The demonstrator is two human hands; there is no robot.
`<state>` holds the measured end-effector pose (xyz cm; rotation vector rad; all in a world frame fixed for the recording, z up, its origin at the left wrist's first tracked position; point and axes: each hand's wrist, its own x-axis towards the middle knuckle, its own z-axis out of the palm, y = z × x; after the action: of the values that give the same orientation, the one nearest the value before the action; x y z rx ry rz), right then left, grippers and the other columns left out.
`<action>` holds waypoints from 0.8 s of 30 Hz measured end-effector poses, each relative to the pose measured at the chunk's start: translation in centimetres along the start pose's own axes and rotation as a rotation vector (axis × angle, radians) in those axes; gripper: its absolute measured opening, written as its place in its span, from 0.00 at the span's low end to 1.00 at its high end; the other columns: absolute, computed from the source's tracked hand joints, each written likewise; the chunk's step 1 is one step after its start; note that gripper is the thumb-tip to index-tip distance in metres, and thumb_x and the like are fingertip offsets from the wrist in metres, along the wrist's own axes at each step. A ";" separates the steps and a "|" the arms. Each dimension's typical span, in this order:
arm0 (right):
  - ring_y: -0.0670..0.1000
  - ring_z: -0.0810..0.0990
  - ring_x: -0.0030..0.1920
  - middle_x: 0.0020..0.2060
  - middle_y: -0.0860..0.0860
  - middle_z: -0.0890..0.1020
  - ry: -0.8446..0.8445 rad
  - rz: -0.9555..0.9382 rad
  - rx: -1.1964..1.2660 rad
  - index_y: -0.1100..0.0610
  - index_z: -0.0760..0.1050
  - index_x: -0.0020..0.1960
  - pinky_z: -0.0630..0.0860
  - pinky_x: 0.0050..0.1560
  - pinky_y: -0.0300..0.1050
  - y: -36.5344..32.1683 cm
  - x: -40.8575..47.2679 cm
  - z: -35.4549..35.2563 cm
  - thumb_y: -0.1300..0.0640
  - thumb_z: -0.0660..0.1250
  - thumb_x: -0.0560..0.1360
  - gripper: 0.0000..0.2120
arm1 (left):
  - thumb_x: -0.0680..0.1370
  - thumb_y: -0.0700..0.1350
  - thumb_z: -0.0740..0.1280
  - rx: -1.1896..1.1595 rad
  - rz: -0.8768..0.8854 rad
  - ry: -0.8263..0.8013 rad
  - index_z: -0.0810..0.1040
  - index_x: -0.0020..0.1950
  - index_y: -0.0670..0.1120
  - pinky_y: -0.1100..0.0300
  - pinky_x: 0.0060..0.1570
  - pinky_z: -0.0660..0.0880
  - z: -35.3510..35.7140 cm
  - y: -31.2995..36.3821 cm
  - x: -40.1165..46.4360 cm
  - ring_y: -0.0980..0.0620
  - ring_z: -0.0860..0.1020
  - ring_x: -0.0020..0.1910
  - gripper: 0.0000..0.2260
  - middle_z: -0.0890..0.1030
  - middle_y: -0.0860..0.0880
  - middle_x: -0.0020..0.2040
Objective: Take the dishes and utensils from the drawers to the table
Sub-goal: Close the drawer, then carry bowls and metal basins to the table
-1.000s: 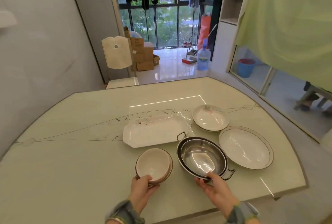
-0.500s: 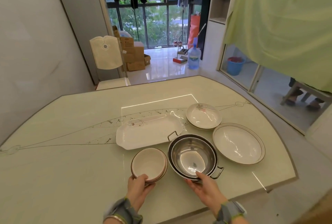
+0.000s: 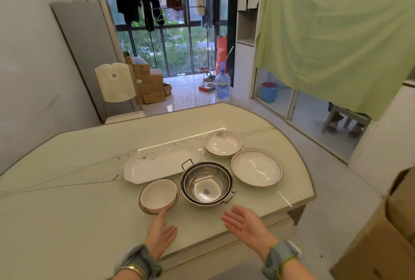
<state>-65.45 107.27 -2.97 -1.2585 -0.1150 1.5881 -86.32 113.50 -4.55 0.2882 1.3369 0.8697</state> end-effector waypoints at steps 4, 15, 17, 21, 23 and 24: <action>0.59 0.77 0.55 0.62 0.62 0.76 -0.022 -0.068 0.027 0.66 0.66 0.65 0.76 0.48 0.47 -0.8 -4.3 -4.2 0.60 0.58 0.78 0.17 | 0.81 0.46 0.56 0.023 -0.020 -0.127 0.72 0.60 0.36 0.62 0.43 0.77 2.8 -3.5 -3.9 0.44 0.78 0.51 0.15 0.76 0.38 0.59; 0.54 0.79 0.43 0.44 0.58 0.81 0.124 -0.223 0.180 0.62 0.75 0.46 0.73 0.41 0.43 -0.4 -21.5 -22.4 0.57 0.57 0.79 0.11 | 0.81 0.41 0.56 0.215 -0.044 -0.497 0.72 0.56 0.40 0.71 0.22 0.73 14.1 -19.0 -20.3 0.51 0.76 0.39 0.09 0.79 0.45 0.44; 0.53 0.79 0.42 0.43 0.57 0.81 0.188 -0.269 0.217 0.62 0.75 0.45 0.71 0.38 0.41 0.0 -25.6 -26.6 0.57 0.56 0.79 0.12 | 0.81 0.41 0.55 0.272 -0.074 -0.574 0.73 0.58 0.40 0.71 0.22 0.74 16.3 -23.0 -23.0 0.51 0.76 0.40 0.10 0.79 0.45 0.47; 0.54 0.79 0.43 0.44 0.58 0.81 0.297 -0.351 0.316 0.62 0.76 0.45 0.71 0.40 0.42 1.3 -31.7 -33.5 0.57 0.57 0.78 0.12 | 0.81 0.40 0.56 0.401 -0.139 -0.702 0.73 0.63 0.37 0.65 0.31 0.76 19.8 -29.5 -27.6 0.51 0.76 0.41 0.14 0.79 0.45 0.45; 0.54 0.79 0.44 0.44 0.58 0.82 0.351 -0.364 0.367 0.62 0.77 0.46 0.72 0.39 0.42 2.0 -34.2 -36.1 0.56 0.58 0.79 0.13 | 0.81 0.40 0.56 0.456 -0.153 -0.773 0.72 0.64 0.38 0.66 0.32 0.75 21.0 -31.9 -29.4 0.52 0.76 0.41 0.15 0.79 0.46 0.45; 0.54 0.79 0.44 0.44 0.58 0.82 0.386 -0.388 0.390 0.62 0.77 0.46 0.72 0.39 0.42 2.3 -35.4 -37.7 0.56 0.58 0.79 0.13 | 0.81 0.40 0.56 0.488 -0.167 -0.797 0.73 0.64 0.38 0.67 0.31 0.74 21.9 -33.1 -30.7 0.52 0.77 0.41 0.14 0.79 0.46 0.45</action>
<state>-42.60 61.02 1.96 -1.1274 0.1793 0.9588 -52.90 76.63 1.89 0.7973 0.7785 0.2125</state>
